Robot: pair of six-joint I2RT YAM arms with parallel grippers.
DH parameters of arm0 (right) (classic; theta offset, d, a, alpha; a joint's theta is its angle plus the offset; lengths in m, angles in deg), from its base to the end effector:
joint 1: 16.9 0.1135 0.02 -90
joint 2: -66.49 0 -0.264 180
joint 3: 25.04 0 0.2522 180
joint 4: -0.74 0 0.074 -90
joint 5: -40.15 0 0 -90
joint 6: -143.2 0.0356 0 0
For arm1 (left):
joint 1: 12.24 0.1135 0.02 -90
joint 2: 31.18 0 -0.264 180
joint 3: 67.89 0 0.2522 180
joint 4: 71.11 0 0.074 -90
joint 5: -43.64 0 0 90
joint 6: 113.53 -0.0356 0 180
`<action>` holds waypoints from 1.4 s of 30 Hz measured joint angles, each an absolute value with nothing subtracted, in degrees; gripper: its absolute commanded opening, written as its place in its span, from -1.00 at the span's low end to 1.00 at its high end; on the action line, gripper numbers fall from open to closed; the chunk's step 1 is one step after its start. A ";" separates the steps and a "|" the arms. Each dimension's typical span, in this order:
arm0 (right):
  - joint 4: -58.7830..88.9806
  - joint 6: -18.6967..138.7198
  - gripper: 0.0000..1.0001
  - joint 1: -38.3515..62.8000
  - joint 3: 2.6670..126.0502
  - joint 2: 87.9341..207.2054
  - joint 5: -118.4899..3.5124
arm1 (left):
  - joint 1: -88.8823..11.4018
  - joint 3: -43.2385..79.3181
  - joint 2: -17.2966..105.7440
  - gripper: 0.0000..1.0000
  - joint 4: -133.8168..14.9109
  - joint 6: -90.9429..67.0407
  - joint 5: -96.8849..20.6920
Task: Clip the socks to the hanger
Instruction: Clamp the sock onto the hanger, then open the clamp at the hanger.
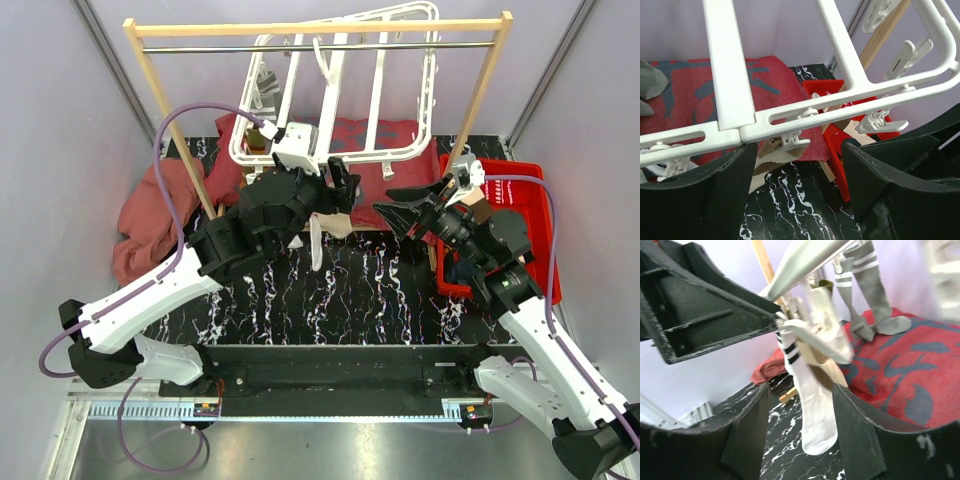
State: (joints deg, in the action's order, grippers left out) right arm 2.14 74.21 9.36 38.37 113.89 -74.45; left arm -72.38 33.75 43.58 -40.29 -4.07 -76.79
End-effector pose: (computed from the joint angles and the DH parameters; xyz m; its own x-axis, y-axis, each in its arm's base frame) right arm 0.1608 0.0959 0.4042 -0.0626 0.3326 -0.9410 -0.7939 0.5548 0.2489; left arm 0.1550 -0.2339 0.4750 -0.1976 -0.2328 -0.9522 0.4565 0.8378 -0.2995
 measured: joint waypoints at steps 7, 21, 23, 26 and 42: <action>0.18 70.13 0.41 9.36 38.26 114.67 -71.08 | -71.90 33.46 42.99 0.47 -40.18 -4.07 -77.12; -4.15 55.70 0.44 16.33 39.88 119.18 -63.24 | -71.83 33.48 42.99 0.47 -39.44 -4.07 -77.19; -4.89 53.05 0.44 18.69 39.95 119.31 -60.46 | -71.83 33.48 42.99 0.47 -39.42 -4.05 -77.19; -7.04 49.84 0.43 21.01 39.92 119.37 -55.78 | -71.83 33.48 42.99 0.47 -39.39 -4.02 -77.19; -13.22 43.70 -0.05 23.78 38.44 121.80 -45.29 | -71.83 33.48 42.49 0.47 -38.87 -4.00 -77.19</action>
State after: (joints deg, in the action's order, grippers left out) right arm -13.22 43.70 23.78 38.44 121.80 -45.29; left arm -71.83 33.48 42.49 -38.87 -4.00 -77.19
